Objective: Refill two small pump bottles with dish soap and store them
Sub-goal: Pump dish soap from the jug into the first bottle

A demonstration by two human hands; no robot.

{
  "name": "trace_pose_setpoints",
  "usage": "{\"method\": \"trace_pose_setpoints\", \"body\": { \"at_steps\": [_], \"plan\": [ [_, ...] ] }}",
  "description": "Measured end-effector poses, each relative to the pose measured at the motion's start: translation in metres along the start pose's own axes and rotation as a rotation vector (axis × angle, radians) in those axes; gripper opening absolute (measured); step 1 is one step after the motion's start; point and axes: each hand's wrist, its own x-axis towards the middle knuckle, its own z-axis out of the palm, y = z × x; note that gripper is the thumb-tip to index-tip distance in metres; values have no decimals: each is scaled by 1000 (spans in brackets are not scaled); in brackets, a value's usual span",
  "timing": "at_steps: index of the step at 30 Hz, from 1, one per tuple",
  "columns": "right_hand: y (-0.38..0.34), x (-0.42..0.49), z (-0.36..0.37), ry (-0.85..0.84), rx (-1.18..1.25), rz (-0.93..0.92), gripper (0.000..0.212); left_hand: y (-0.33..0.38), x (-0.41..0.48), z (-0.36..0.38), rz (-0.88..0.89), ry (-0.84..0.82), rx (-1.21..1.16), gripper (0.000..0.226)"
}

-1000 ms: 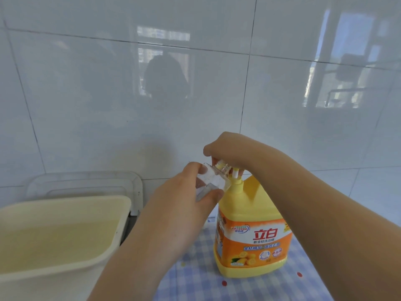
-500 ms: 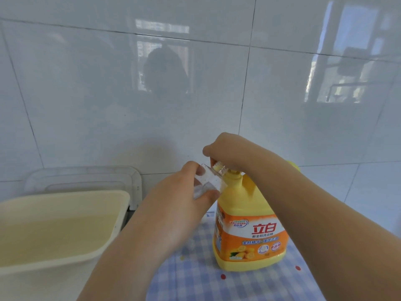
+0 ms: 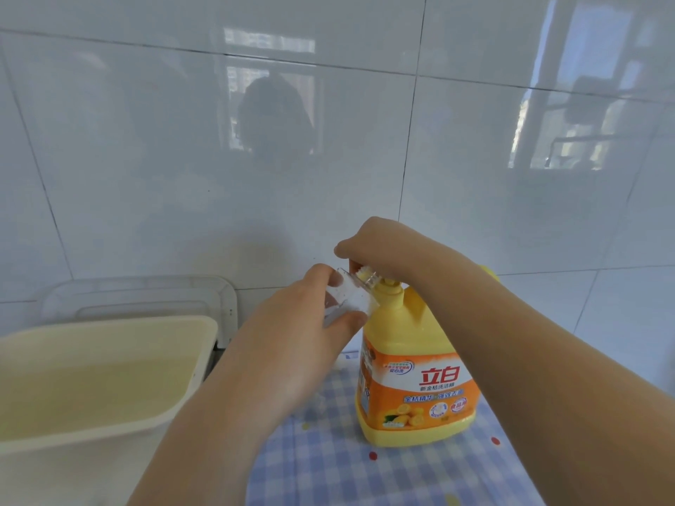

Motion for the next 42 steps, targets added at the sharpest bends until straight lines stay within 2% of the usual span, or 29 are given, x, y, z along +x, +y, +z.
{"method": "trace_pose_setpoints", "body": {
  "at_steps": [4,10,14,18,26,30,36,42],
  "plan": [
    [0,5,3,34,-3,16,23,0,0,-2,5,6,-7,39],
    [-2,4,-10,85,22,44,25,4,-1,-2,12,74,-62,43],
    [-6,-2,-13,-5,24,39,26,4,-1,0,10,72,-61,43],
    [-8,-5,-13,-54,54,22,36,3,-1,1,14,63,-46,41],
    [1,0,-12,-165,49,59,31,3,-1,1,20,47,-31,39],
    [1,0,-11,-167,59,60,31,2,-1,1,20,43,-33,37],
    [1,-6,-4,-88,2,-37,27,-1,0,2,-2,-12,-22,38],
    [0,-5,-3,-61,33,-20,30,0,1,3,7,-5,-15,38]
  ]
}}
